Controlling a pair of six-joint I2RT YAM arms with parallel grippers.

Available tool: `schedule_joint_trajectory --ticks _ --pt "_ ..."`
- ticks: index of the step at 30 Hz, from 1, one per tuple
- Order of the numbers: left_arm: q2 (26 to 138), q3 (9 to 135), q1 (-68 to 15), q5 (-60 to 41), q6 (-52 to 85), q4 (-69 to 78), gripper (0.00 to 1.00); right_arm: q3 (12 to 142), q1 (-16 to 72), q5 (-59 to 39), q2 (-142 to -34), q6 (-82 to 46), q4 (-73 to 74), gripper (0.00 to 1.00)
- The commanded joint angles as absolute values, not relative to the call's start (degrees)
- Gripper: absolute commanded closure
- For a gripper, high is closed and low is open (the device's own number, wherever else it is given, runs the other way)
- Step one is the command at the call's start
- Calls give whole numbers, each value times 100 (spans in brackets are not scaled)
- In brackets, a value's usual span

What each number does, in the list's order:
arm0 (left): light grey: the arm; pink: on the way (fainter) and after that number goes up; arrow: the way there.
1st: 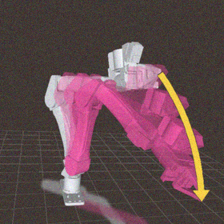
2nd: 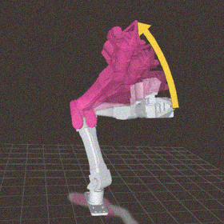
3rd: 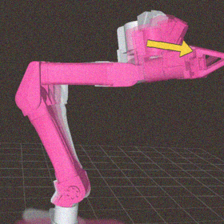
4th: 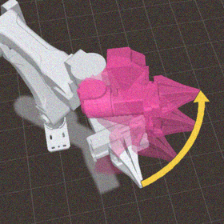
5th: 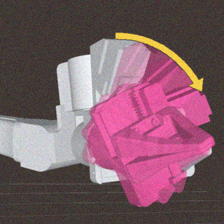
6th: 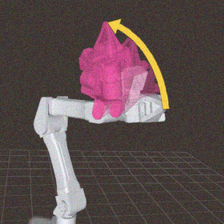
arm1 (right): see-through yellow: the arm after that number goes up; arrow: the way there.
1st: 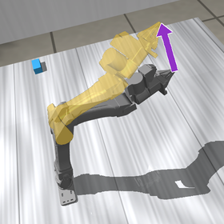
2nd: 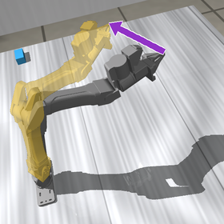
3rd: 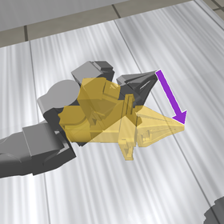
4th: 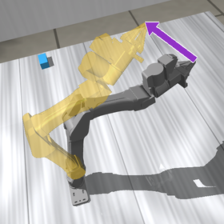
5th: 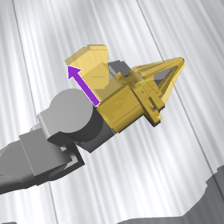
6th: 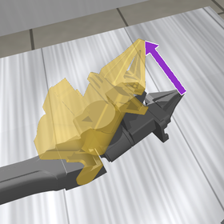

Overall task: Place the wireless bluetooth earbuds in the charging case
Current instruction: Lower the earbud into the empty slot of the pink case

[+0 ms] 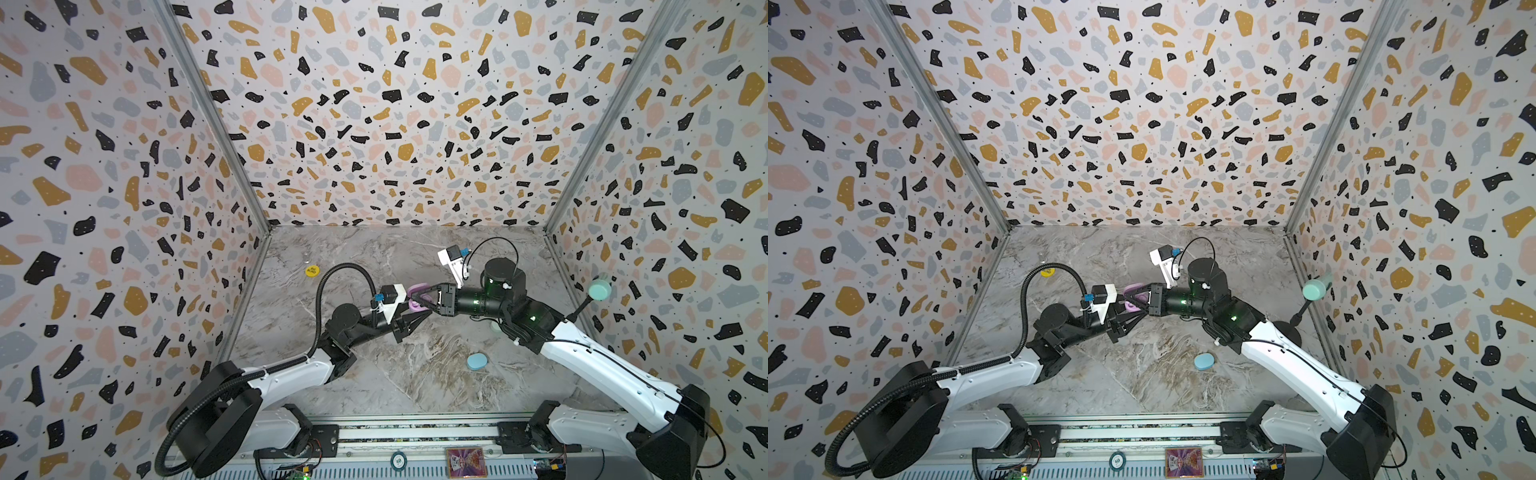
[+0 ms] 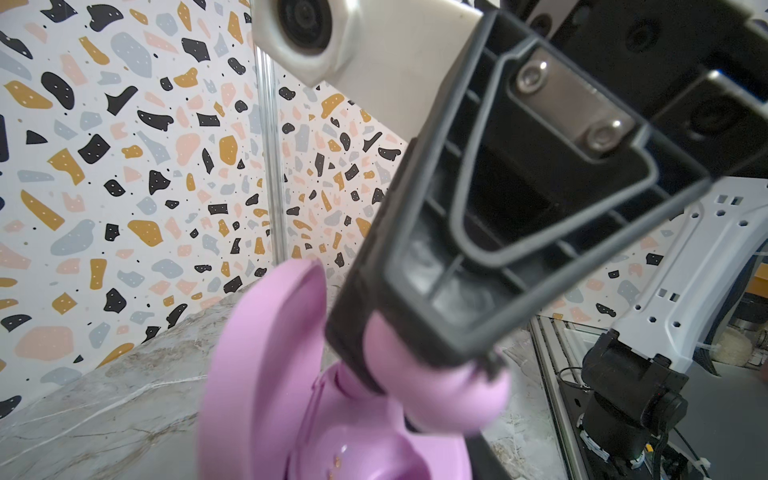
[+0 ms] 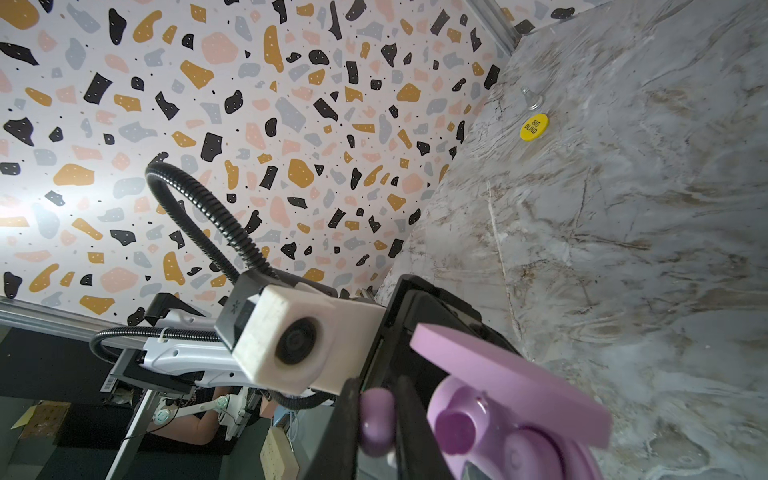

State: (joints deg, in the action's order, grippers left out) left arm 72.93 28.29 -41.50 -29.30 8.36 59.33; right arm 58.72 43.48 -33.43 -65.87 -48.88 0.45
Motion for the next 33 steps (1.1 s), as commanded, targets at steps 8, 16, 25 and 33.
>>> schedule_joint_trajectory --ticks 8,16,25,33 --pt "7100 3077 -4197 -2916 875 6346 69 5706 4412 -3281 -6565 -4898 205 82" --pt "7057 3076 -4234 -2942 850 6268 69 5709 4404 -3116 -6504 -4896 242 82" --pt "7066 3041 -4289 -2936 826 6262 69 5765 4368 -3105 -6485 -5037 385 82" --pt "6967 3049 -4289 -2858 754 6170 69 5671 4368 -3196 -6462 -5090 365 82"
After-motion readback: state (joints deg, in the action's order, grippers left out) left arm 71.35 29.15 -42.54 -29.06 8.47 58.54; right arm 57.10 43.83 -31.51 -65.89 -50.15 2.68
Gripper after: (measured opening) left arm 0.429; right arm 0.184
